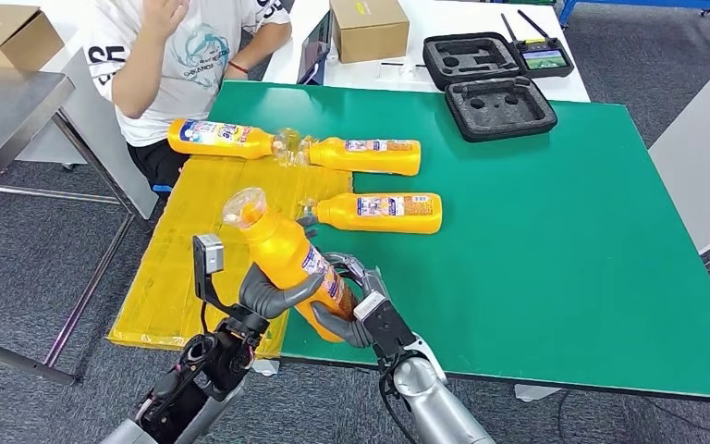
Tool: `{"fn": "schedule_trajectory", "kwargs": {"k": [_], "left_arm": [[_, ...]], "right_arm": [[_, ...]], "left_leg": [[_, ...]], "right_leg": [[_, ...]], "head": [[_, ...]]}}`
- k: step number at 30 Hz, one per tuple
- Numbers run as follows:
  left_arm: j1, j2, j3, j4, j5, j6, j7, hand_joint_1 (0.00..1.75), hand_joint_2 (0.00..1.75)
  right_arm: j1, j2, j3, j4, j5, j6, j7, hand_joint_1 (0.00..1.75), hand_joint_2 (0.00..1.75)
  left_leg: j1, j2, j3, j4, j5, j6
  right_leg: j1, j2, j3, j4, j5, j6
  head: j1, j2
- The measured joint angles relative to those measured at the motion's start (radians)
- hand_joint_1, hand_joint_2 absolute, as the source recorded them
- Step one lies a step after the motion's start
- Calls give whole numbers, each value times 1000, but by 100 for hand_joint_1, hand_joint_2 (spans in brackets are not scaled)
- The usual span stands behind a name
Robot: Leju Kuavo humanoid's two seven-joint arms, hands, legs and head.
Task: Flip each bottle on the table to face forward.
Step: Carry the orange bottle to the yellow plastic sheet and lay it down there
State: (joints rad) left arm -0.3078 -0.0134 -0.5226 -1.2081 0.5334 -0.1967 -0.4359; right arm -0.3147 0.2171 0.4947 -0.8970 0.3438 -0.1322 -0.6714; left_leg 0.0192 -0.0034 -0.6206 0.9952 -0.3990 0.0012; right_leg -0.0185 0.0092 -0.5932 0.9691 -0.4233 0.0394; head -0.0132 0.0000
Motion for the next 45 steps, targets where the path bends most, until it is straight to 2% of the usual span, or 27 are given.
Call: {"fn": "schedule_trajectory", "kwargs": {"k": [10,11,14,15,16,20,23,25,27,28,30,32,33,35,37,39,42,45], "left_arm": [[15,0,9,-4,2,18,-26,175,175],[16,0,11,-4,2,18,-27,175,175],[20,0,15,-5,-2,20,-31,175,175],[20,0,17,-7,-6,24,-35,175,175],[20,0,18,-10,-13,32,-41,175,175],[21,0,22,-21,-36,57,-56,175,175],[21,0,22,-21,-36,57,-56,175,175],[22,10,45,-39,-49,70,-67,175,175],[20,23,71,-56,-126,143,-110,172,175],[18,27,76,-54,-209,224,-140,171,175],[11,35,86,-51,-505,498,-181,171,175],[-5,47,95,-40,-943,768,-151,172,175],[-14,54,99,-28,-1178,834,-122,172,175],[-28,71,113,-1,-1597,865,-68,173,175],[-31,88,127,29,-1834,864,-12,174,175],[-32,106,138,60,-1867,863,42,175,175],[-31,129,151,92,-1706,863,68,175,175],[-28,142,163,112,-1646,863,70,175,175]], "right_arm": [[2,1,-4,-1,61,0,16,175,175],[2,2,-4,-1,65,0,18,148,175],[4,3,-4,-1,75,0,22,17,175],[5,3,-3,-1,81,0,24,0,175],[8,3,-2,-1,88,0,27,0,175],[15,3,0,-1,101,-1,33,0,0],[15,3,0,-1,101,-1,33,0,0],[19,9,1,-25,100,-4,32,0,0],[23,14,3,-57,69,-3,31,0,0],[25,12,5,-67,40,0,32,0,0],[31,9,13,-99,-11,3,32,0,0],[36,6,24,-134,-34,5,31,0,0],[40,3,29,-150,-37,6,31,0,0],[49,-1,40,-179,-41,10,29,0,0],[56,-3,47,-202,-45,14,24,0,0],[59,-5,50,-220,-50,20,15,0,0],[59,-8,52,-238,-54,31,6,0,0],[58,-10,52,-248,-56,36,1,0,0]], "left_leg": [[0,0,0,0,0,0],[0,0,0,0,0,0],[0,0,0,0,0,0],[0,0,0,0,0,0],[0,0,0,0,0,0],[0,0,0,0,0,0],[0,0,0,0,0,0],[0,0,31,0,-11,-1],[0,0,61,0,-23,-2],[0,0,60,0,-24,-2],[1,0,50,0,-22,-2],[1,0,42,0,-18,-2],[2,-2,38,0,-16,-2],[2,-4,34,0,-14,-2],[2,-3,32,0,-14,-3],[2,-1,31,0,-14,-3],[2,-1,29,0,-14,-3],[2,-2,27,0,-14,-3]], "right_leg": [[0,0,0,0,0,0],[0,0,0,0,0,0],[0,0,0,0,0,0],[0,0,0,0,0,0],[0,0,0,0,0,0],[0,0,0,0,0,0],[0,0,0,0,0,0],[0,0,31,0,-12,-1],[1,0,62,0,-24,-2],[1,0,61,0,-24,-2],[1,0,50,0,-22,-3],[2,-1,41,0,-19,-4],[2,-3,38,0,-18,-4],[2,-6,35,1,-17,-5],[2,-5,33,1,-17,-5],[2,-3,32,1,-16,-4],[2,-3,30,1,-16,-4],[2,-4,29,1,-16,-4]], "head": [[0,0],[0,0],[0,0],[0,0],[0,0],[0,0],[0,0],[0,0],[1,0],[1,0],[0,0],[0,0],[1,0],[2,0],[2,0],[2,0],[2,0],[2,0]]}}
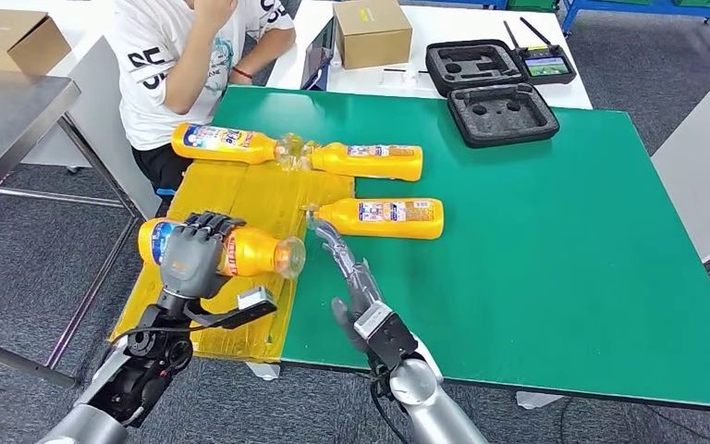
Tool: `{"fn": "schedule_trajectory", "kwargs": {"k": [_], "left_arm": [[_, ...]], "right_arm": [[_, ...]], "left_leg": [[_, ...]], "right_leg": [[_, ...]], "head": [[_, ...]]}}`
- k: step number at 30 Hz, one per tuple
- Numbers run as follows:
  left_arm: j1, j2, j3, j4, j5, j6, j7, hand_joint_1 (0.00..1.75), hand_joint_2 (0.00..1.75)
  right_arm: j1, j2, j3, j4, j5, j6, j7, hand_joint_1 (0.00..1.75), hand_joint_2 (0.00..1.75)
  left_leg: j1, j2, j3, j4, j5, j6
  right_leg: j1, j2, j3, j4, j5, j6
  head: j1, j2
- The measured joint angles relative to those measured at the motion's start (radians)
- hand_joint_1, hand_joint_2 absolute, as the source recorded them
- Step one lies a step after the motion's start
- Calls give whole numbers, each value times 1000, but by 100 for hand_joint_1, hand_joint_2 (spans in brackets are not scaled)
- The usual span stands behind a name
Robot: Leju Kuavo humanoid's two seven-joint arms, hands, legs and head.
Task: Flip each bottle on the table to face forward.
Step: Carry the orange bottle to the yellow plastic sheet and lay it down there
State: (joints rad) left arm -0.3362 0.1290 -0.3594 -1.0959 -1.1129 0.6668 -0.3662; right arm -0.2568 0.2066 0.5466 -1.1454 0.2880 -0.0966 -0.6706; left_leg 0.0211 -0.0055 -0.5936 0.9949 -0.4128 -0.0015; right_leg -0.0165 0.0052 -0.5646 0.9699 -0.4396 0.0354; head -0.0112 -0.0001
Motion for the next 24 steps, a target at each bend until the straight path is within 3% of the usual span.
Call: {"fn": "schedule_trajectory", "kwargs": {"k": [5,10,24], "left_arm": [[10,9,2,20,0,-4,23,165,175],[37,13,7,26,5,-4,42,174,175],[67,14,27,33,-16,-28,77,175,175]], "right_arm": [[-1,-1,0,-7,-5,3,-11,0,0],[-12,-3,0,-8,-19,6,-24,0,0],[-25,-23,-2,-74,-108,-36,-26,0,0]], "left_leg": [[0,0,-3,0,0,0],[0,0,-5,0,0,0],[0,0,-7,0,0,0]], "right_leg": [[-1,0,-3,0,0,0],[0,0,-5,0,0,0],[0,0,-7,0,0,0]], "head": [[0,0],[0,0],[0,0]]}}
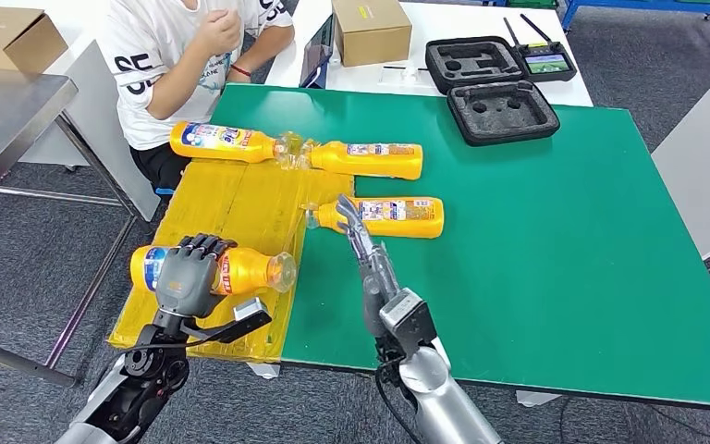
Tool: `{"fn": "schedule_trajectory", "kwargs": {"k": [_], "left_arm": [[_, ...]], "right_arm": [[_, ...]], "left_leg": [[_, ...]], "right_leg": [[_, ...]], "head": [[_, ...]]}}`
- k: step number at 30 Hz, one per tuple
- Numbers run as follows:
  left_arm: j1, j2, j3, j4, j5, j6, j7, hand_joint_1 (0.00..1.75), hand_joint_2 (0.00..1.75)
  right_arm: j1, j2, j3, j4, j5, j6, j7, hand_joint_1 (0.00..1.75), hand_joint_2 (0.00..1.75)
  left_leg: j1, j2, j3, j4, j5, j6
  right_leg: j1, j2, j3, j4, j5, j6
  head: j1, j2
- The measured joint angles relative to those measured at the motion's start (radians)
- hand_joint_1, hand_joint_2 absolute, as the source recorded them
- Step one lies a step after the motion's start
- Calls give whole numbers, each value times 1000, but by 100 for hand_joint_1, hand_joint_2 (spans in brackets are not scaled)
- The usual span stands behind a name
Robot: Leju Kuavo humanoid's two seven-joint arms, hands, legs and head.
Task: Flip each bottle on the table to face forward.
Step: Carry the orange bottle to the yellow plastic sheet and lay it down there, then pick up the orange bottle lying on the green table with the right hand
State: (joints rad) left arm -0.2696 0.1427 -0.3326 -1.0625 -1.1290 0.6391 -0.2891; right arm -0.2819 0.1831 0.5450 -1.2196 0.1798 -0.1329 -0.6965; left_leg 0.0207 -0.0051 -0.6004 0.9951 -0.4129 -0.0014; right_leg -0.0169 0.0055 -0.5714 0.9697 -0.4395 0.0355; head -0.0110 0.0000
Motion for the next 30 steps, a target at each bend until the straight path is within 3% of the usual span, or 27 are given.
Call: {"fn": "schedule_trajectory", "kwargs": {"k": [30], "left_arm": [[22,-49,-13,91,-65,-21,20,175,175]], "right_arm": [[42,-35,-17,-95,-14,-47,0,0,0]], "left_leg": [[0,0,-2,0,0,0]], "right_leg": [[0,0,-2,0,0,0]], "head": [[0,0]]}}
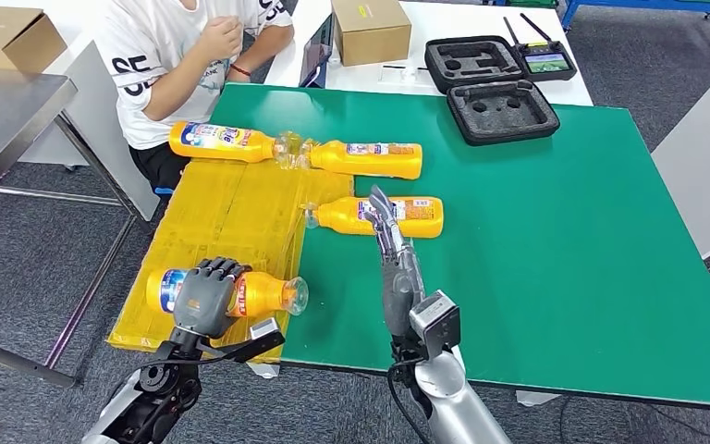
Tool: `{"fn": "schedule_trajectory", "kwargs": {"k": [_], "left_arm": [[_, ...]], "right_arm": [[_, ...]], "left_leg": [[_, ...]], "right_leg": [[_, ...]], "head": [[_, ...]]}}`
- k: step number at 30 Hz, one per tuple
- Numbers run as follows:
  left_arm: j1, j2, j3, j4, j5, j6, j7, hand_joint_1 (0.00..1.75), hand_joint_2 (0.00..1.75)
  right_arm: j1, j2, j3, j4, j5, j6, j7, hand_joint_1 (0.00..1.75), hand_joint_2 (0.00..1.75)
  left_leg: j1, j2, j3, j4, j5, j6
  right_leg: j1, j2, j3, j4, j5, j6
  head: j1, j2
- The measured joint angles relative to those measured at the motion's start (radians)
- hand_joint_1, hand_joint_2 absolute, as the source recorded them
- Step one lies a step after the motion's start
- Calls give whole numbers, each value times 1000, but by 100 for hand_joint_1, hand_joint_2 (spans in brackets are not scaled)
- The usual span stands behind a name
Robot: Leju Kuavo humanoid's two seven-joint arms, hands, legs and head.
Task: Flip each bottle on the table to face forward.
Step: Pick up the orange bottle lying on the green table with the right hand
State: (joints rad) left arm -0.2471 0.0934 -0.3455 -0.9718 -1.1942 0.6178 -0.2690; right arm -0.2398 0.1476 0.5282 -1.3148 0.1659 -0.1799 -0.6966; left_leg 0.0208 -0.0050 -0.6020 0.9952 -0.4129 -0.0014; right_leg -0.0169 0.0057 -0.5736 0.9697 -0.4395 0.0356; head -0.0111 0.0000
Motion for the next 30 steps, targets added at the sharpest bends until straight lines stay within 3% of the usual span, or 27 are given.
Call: {"fn": "schedule_trajectory", "kwargs": {"k": [6,10,25,30], "left_arm": [[-1,0,-3,1,-8,-27,4,175,175],[-4,0,-3,3,-12,-44,10,175,175],[-6,9,-1,3,-48,-113,46,175,175],[-29,15,-1,21,-55,-180,55,175,175]], "right_arm": [[17,-1,-5,-18,2,-5,0,0,0],[25,-3,-6,-35,-3,-3,0,0,175],[0,13,16,-57,2,19,0,0,175],[-16,19,27,-45,5,29,0,0,175]], "left_leg": [[0,0,0,0,0,0],[0,0,-1,0,0,0],[0,0,-1,0,0,0],[0,0,-1,0,0,0]], "right_leg": [[0,0,0,0,0,0],[0,0,0,0,0,0],[0,0,0,0,0,0],[0,0,0,0,0,0]], "head": [[0,0],[0,0],[0,0],[0,0]]}}
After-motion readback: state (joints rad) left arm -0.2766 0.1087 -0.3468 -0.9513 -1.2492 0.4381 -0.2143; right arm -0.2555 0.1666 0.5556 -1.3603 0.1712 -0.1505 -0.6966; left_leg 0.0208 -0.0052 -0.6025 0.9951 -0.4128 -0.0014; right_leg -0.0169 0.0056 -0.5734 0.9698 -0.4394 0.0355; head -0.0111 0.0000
